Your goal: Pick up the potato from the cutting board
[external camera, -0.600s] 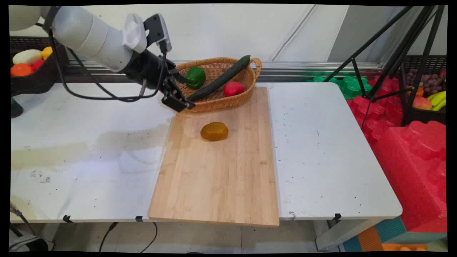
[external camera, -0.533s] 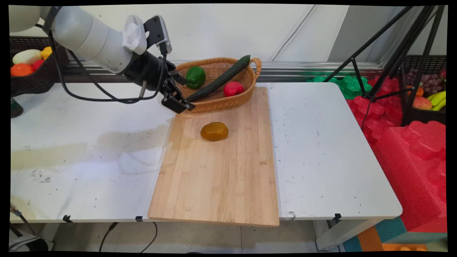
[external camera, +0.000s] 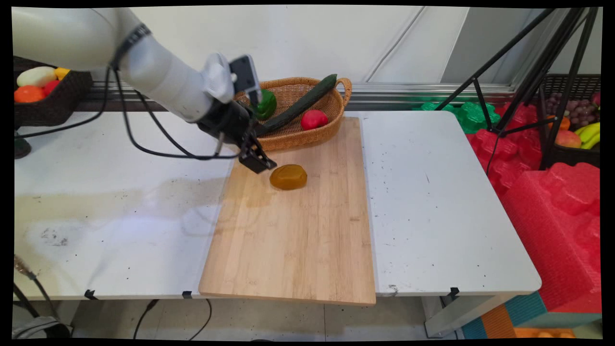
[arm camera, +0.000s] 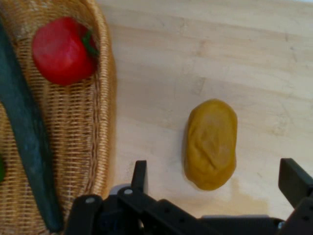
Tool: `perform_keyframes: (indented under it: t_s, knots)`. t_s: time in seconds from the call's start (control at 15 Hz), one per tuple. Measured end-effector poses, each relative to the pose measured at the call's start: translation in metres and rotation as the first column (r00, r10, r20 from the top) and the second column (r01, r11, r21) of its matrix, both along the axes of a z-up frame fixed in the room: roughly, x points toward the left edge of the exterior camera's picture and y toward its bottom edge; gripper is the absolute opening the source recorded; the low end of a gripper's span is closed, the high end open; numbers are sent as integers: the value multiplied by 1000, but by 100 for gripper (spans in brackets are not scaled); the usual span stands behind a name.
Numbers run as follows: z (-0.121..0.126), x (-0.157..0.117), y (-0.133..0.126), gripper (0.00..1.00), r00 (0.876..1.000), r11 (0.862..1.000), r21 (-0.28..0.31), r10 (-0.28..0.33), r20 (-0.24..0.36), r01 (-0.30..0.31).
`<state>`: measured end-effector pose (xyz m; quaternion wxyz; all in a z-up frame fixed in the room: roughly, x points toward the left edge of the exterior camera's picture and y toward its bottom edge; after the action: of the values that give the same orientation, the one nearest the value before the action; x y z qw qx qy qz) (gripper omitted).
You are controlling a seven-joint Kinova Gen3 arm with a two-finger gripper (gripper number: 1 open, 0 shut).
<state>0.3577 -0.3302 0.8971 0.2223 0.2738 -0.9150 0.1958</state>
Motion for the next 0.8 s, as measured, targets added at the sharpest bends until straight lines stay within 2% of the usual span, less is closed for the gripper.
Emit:
perform_keyframes:
  t_s: [0.4,0.8]
  knots:
    - [-46,-23,-28,100,998,998,56,-20,61,17]
    - [-75,-39,-48,100,997,995,92,-34,72,27]
